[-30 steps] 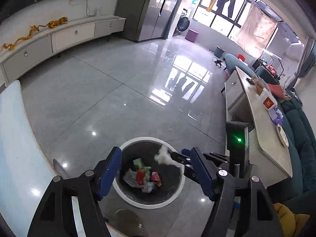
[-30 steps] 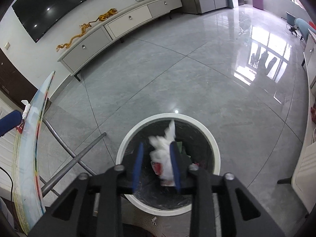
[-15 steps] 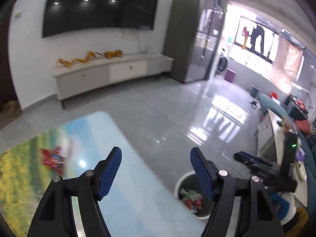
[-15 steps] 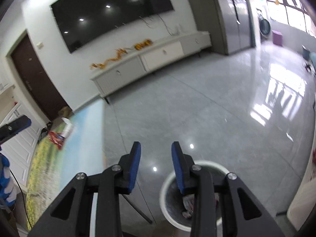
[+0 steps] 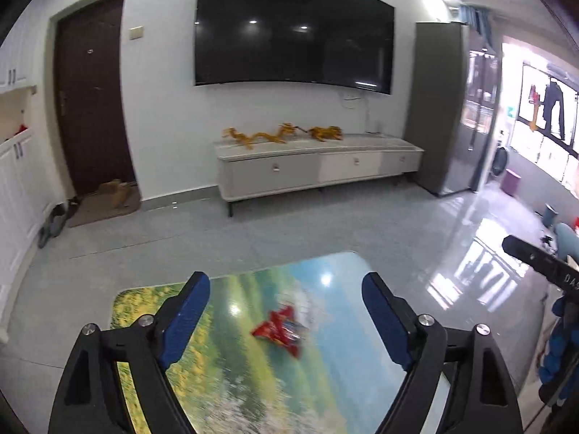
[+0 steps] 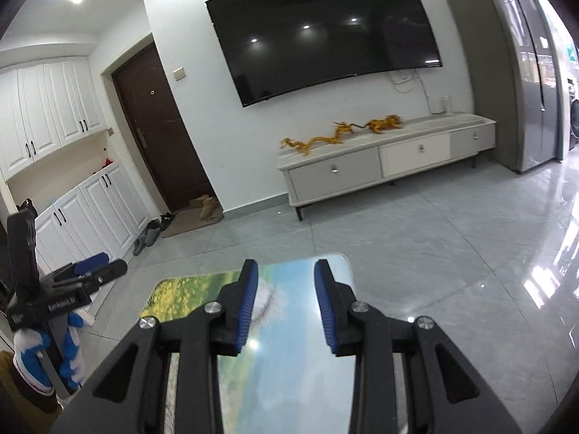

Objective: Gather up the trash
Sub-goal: 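Move both tools back over the table toward the last items, then grasp the white paper with the right gripper while the left grasps the red chip bag, then carry the white paper and red chip bag over the bin and open both grippers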

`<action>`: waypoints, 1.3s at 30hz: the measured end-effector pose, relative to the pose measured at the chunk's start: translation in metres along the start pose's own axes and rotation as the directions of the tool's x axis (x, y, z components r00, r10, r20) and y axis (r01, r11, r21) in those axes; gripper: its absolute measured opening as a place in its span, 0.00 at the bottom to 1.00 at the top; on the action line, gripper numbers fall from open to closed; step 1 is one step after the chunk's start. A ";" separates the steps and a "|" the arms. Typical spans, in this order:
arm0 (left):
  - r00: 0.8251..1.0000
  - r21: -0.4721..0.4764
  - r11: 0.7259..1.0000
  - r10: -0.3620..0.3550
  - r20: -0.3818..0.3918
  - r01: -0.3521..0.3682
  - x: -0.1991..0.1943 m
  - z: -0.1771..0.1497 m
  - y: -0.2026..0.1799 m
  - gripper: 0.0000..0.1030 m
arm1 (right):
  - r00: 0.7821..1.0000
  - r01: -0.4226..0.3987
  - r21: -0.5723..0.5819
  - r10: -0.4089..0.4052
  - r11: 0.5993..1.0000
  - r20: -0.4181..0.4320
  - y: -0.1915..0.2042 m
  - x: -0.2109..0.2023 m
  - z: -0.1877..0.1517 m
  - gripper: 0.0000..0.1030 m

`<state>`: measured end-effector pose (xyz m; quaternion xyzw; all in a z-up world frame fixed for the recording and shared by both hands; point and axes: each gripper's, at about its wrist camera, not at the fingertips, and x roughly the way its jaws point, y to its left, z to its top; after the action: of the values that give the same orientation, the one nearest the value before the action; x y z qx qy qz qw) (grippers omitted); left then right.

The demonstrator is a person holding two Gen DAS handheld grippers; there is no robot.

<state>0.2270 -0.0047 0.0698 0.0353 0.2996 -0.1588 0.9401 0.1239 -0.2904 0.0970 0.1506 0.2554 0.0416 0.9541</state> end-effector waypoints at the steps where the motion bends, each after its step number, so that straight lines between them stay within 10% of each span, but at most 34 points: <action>1: 1.000 -0.008 1.000 0.012 -0.010 -0.012 0.014 0.000 0.005 0.86 | 1.000 0.001 -0.013 -0.001 1.000 0.002 0.007 0.016 0.004 0.30; 8: 0.991 -0.036 0.999 0.028 -0.130 -0.033 0.124 -0.048 0.009 0.83 | 0.992 -0.078 0.055 0.083 0.995 -0.097 0.025 0.141 -0.037 0.30; 16: 0.959 -0.092 0.996 -0.044 -0.278 0.019 0.206 -0.104 0.025 0.45 | 0.967 -0.097 0.080 0.114 0.992 -0.229 0.028 0.246 -0.075 0.30; 25: 0.955 -0.121 0.989 -0.112 -0.275 0.081 0.211 -0.127 0.034 0.12 | 0.940 -0.089 0.031 0.094 0.996 -0.329 0.050 0.307 -0.105 0.30; 39: 0.965 -0.168 0.984 -0.104 -0.240 0.064 0.167 -0.144 0.042 0.09 | 0.923 -0.083 0.020 0.084 0.996 -0.377 0.042 0.271 -0.130 0.08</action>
<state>0.2899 0.0115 -0.1449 -0.0327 0.4276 -0.1687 0.8875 0.2938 -0.1731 -0.1260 0.1521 0.4273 0.1100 0.8844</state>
